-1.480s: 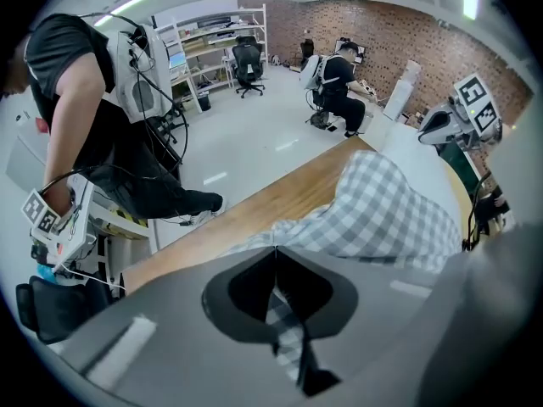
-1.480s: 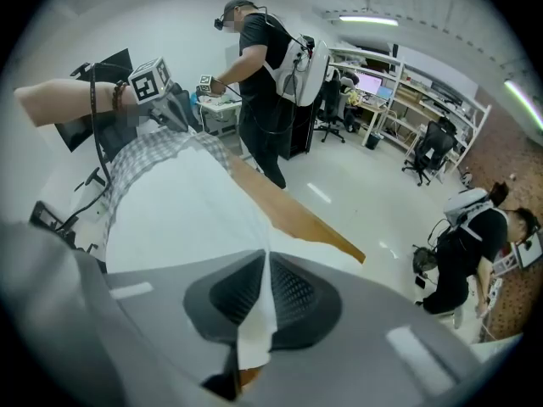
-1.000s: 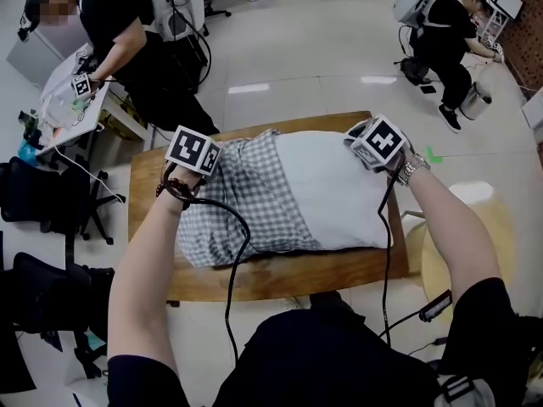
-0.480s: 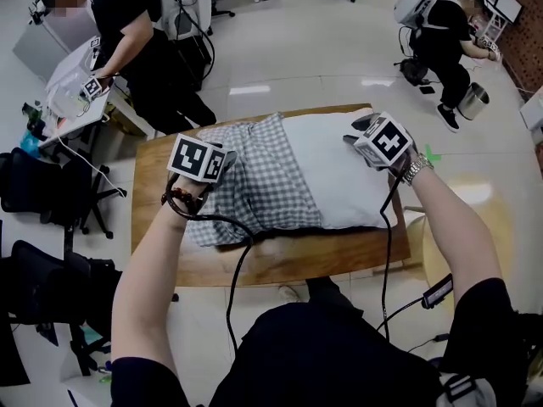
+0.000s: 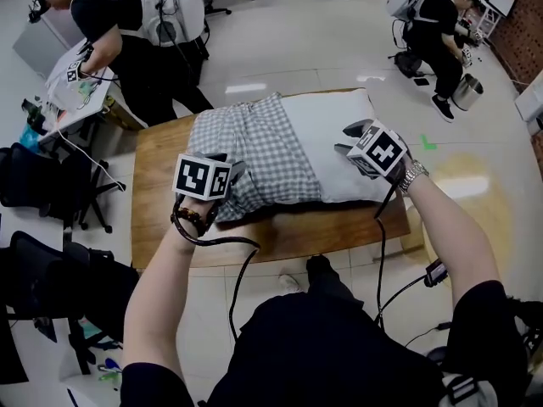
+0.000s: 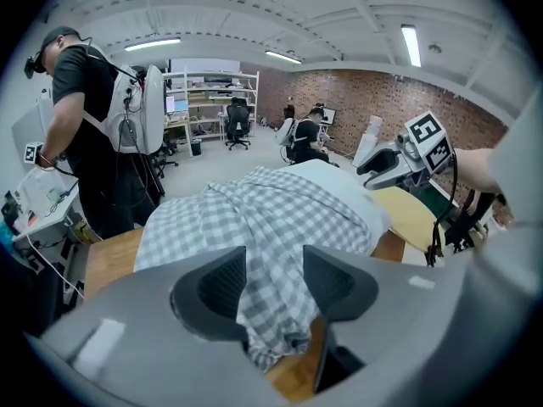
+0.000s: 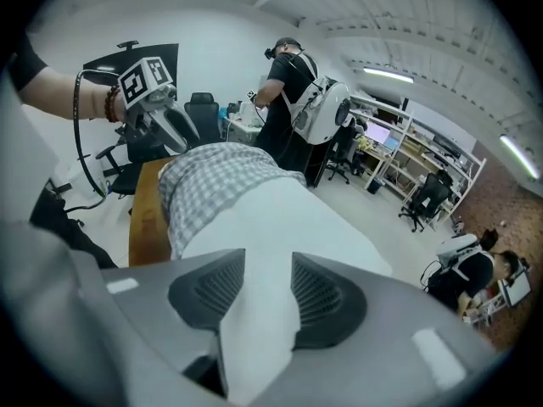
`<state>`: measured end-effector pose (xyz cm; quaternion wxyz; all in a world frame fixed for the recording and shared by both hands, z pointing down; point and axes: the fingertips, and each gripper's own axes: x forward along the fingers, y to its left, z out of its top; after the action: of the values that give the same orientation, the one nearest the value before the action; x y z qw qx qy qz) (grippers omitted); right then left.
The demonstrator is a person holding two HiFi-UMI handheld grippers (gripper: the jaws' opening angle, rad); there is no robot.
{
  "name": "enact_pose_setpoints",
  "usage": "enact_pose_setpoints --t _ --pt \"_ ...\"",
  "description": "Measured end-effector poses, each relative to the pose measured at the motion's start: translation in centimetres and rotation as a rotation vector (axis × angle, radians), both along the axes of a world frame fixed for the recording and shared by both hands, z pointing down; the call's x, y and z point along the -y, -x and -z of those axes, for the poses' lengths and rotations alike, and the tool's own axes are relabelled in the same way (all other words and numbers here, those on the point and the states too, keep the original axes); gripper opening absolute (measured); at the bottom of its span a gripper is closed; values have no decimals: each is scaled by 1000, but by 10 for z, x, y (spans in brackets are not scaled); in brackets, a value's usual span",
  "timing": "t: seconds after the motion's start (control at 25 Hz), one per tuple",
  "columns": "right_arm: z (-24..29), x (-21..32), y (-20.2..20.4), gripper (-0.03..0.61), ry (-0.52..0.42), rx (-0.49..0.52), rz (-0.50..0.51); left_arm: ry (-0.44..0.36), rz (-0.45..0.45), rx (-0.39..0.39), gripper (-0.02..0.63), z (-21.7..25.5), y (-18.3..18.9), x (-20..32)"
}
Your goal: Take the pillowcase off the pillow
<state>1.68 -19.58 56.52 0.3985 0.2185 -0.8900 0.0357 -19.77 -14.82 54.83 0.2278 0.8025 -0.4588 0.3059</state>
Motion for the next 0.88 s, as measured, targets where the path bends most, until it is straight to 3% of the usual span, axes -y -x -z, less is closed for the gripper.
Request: enact_pose_setpoints --t 0.56,0.88 --pt "-30 -64 14 225 -27 -28 75 43 121 12 293 -54 -9 -53" --pt "-53 -64 17 281 -139 -135 110 91 183 -2 293 -90 -15 -53"
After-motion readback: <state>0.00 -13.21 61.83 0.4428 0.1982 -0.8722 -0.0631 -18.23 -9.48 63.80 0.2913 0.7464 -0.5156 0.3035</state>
